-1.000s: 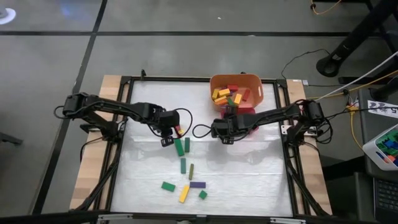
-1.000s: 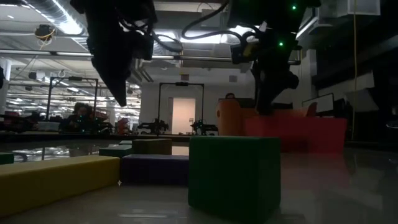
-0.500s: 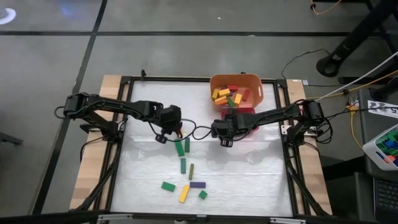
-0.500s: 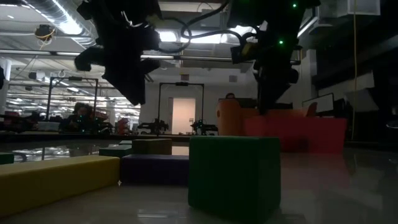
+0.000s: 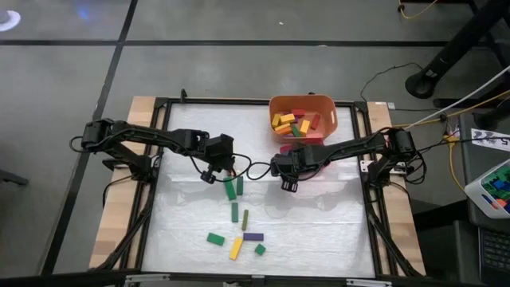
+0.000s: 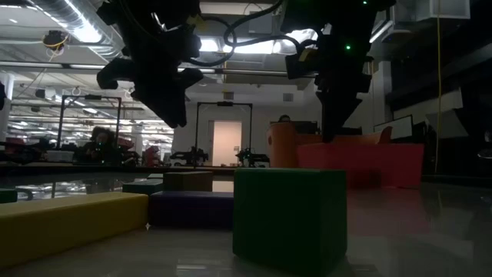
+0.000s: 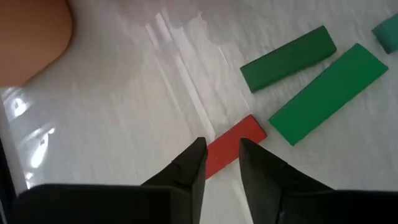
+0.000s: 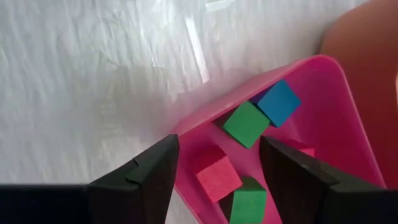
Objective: Sort blocks by size
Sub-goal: Put the red rectangle block into the orange bin
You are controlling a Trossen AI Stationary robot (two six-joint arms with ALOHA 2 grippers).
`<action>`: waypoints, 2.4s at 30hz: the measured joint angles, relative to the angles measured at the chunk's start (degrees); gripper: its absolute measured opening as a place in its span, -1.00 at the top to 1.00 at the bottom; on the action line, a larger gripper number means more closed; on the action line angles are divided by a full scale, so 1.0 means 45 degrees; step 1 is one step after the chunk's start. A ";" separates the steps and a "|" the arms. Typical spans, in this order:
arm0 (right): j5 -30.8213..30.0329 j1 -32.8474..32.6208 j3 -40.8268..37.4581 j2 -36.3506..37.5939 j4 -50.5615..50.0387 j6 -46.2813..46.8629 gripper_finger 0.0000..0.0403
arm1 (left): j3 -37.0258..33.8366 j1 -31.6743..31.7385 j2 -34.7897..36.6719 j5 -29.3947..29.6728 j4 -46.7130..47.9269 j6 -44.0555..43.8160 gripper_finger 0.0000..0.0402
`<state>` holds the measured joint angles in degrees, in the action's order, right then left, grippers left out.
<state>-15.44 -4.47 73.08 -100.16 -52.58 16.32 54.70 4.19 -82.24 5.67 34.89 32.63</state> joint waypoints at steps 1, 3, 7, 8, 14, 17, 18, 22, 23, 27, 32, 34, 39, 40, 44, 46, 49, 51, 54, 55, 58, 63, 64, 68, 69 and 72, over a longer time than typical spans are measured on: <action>-0.0047 0.0000 0.0000 0.0000 0.0000 -0.0005 -0.13 | 0.0000 0.0000 0.0000 0.0029 0.0000 -0.0109 0.55; -0.0179 0.0000 0.0000 0.0000 -0.0005 -0.0009 -0.13 | 0.0000 0.0000 0.0000 0.0038 -0.0007 -0.0143 0.45; -0.0316 -0.0010 0.0000 0.0028 -0.0057 -0.0015 -0.13 | 0.0000 0.0000 -0.0268 0.0083 -0.0206 0.0735 0.23; -0.0321 -0.0010 0.0000 0.0054 -0.0124 -0.0015 -0.13 | 0.0000 0.0000 -0.0435 0.0081 -0.0302 0.1199 0.19; -0.0809 -0.0010 0.0419 0.0177 -0.1161 0.0288 -0.13 | 0.0000 0.0000 -0.1694 0.0072 -0.0254 0.5167 0.09; -0.1089 0.0000 0.0871 0.0223 -0.1780 0.0393 -0.13 | 0.0000 0.0000 -0.2350 0.0087 -0.0374 0.6515 0.08; -0.1112 0.0000 0.1041 0.0223 -0.1941 0.0393 -0.13 | 0.0000 0.0000 -0.2588 0.0105 -0.0359 0.6838 0.08; -0.1102 0.0000 0.1718 0.0223 -0.2257 0.0407 -0.13 | 0.0000 0.0147 -0.3368 0.0200 -0.0417 0.7908 0.08; -0.1081 0.0000 0.1896 0.0223 -0.2364 0.0408 -0.13 | 0.0008 0.0216 -0.3557 0.0194 -0.0450 0.8098 0.08; -0.0912 -0.0015 0.2573 0.0223 -0.2581 0.0410 -0.13 | 0.0058 0.0463 -0.3934 0.0084 -0.0528 0.8505 0.10; -0.0753 -0.0015 0.3135 0.0223 -0.3150 0.0408 -0.13 | 0.0030 0.0630 -0.3873 -0.0031 -0.0373 0.8169 0.36; -0.0754 -0.0015 0.3239 0.0223 -0.3385 0.0398 -0.13 | 0.0026 0.0670 -0.3866 -0.0035 -0.0377 0.7837 0.52; -0.0763 -0.0014 0.3254 0.0223 -0.4482 0.0286 -0.13 | 0.0074 0.0752 -0.3784 -0.0084 -0.0468 0.6862 0.61; -0.0768 -0.0010 0.3254 0.0223 -0.4793 0.0282 -0.13 | 0.0132 0.0768 -0.3705 -0.0105 -0.0443 0.6614 0.61; -0.1127 -0.0010 0.3254 0.0254 -0.6059 0.0316 -0.13 | 0.0669 0.0795 -0.3543 0.0030 -0.0795 0.6173 0.61; -0.1157 -0.0015 0.3254 0.0318 -0.6391 0.0419 -0.13 | 0.1072 0.0822 -0.3306 0.0019 -0.1146 0.6157 0.61; -0.1266 -0.0015 0.3254 0.0566 -0.6758 0.0622 -0.13 | 0.1535 0.0959 -0.3298 -0.0084 -0.2405 0.6147 0.60; -0.1383 -0.0015 0.3254 0.0826 -0.6819 0.0627 -0.13 | 0.1691 0.1140 -0.3298 -0.0135 -0.3843 0.6153 0.58; -0.1764 -0.0015 0.3254 0.1249 -0.6853 0.0635 -0.13 | 0.1735 0.1574 -0.3302 -0.0249 -0.6775 0.6166 0.57; -0.1915 -0.0015 0.3252 0.1422 -0.6933 0.0654 -0.13 | 0.1734 0.1747 -0.3382 -0.0355 -0.7822 0.6132 0.57; -0.2369 -0.0015 0.3249 0.1880 -0.7017 0.0821 -0.13 | 0.1734 0.2306 -0.3511 -0.0633 -1.0401 0.6061 0.57; -0.2440 -0.0015 0.3249 0.2338 -0.7000 0.1345 -0.13 | 0.1749 0.3258 -0.4151 -0.1546 -1.3524 0.4998 0.52; -0.2436 -0.0015 0.3240 0.2372 -0.6990 0.1415 -0.13 | 0.1749 0.3432 -0.4295 -0.1867 -1.3828 0.4694 0.49; -0.2327 -0.0015 0.3240 0.2409 -0.6916 0.1472 -0.13 | 0.1739 0.3797 -0.5189 -0.2306 -1.5294 0.3800 0.37; -0.2327 -0.0015 0.3240 0.2413 -0.6881 0.1472 -0.13 | 0.1742 0.3808 -0.5413 -0.2302 -1.5501 0.3632 0.34; -0.2327 -0.0015 0.3240 0.2429 -0.6725 0.1472 -0.13 | 0.1902 0.3847 -0.5910 -0.2292 -1.5728 0.2924 0.22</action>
<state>-25.91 -4.54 87.66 -89.23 -82.84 22.94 63.25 21.50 -108.83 -4.65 -35.88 45.79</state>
